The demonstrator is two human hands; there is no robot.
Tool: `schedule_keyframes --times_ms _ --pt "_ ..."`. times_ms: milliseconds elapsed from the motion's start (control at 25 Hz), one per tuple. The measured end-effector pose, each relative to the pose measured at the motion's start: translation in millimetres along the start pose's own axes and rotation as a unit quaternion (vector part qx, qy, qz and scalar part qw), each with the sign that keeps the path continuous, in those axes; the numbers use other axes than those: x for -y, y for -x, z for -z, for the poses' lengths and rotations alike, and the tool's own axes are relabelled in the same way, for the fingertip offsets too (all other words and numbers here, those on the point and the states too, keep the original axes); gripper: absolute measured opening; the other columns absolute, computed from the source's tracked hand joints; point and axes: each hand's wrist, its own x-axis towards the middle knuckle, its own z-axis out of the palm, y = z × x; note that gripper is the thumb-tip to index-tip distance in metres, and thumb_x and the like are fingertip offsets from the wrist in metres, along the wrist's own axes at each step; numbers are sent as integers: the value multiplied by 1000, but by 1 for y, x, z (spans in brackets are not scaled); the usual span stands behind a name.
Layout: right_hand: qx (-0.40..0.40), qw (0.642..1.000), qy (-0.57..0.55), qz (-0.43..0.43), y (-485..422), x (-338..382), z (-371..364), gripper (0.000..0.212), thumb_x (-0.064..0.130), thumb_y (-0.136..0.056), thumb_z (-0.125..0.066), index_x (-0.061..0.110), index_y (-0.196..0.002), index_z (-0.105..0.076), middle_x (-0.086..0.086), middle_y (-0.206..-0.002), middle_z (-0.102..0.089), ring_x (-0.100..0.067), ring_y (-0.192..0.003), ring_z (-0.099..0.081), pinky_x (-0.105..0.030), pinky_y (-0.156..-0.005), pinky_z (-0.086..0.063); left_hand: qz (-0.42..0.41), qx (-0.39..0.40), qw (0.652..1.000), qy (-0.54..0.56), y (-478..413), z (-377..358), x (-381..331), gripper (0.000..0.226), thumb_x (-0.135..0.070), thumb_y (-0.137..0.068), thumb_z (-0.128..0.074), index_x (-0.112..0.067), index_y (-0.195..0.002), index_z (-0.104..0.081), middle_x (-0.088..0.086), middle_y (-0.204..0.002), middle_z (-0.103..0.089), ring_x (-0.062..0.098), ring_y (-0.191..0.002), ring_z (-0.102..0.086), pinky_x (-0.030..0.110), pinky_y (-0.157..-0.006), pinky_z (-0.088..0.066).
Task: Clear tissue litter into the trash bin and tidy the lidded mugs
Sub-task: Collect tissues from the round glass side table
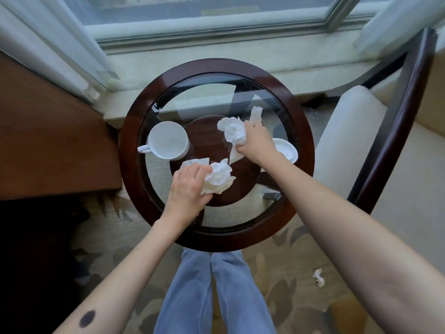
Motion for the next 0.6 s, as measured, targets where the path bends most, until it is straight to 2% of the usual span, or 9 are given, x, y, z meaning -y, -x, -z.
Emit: schedule_keyframes --times_ms 160,240,320,440,600 --pt "-24 999 -24 -16 1 0 -11 33 16 -81 -59 1 -108 -47 -22 -131 -36 -37 -107 -46 -38 -85 -42 5 2 1000 4 -1 -2 3 47 -6 -61 -74 -5 -104 -56 14 -101 -61 36 -95 -56 42 -76 -41" --pt "-40 999 -28 -4 1 0 -13 31 13 -79 -60 -1 -105 -52 -22 -129 -41 -37 -104 -50 -37 -76 -43 6 3 1000 3 0 -2 4 47 -6 -61 -74 -6 -105 -56 14 -102 -61 36 -96 -55 41 -77 -40" --pt "-58 998 -38 0 3 1 -13 33 11 -76 -60 -2 -106 -54 -22 -119 -50 -37 -98 -54 -34 -66 -37 1 6 1000 1 2 0 5 48 -6 -62 -73 -7 -106 -55 13 -104 -60 35 -98 -54 40 -80 -39" --pt "-101 993 -66 -1 12 7 -5 42 13 -74 -57 -1 -113 -53 -21 -105 -55 -36 -89 -56 -32 -61 -34 -1 3 1000 0 4 8 4 48 -8 -64 -72 -8 -108 -54 13 -107 -59 34 -103 -52 39 -83 -38" --pt "-153 985 -80 12 33 17 27 40 15 -73 -58 -2 -108 -52 -19 -99 -57 -35 -85 -57 -32 -59 -34 -26 -3 1000 7 3 30 -8 45 -10 -66 -71 -7 -108 -54 14 -109 -59 36 -105 -51 42 -84 -38"
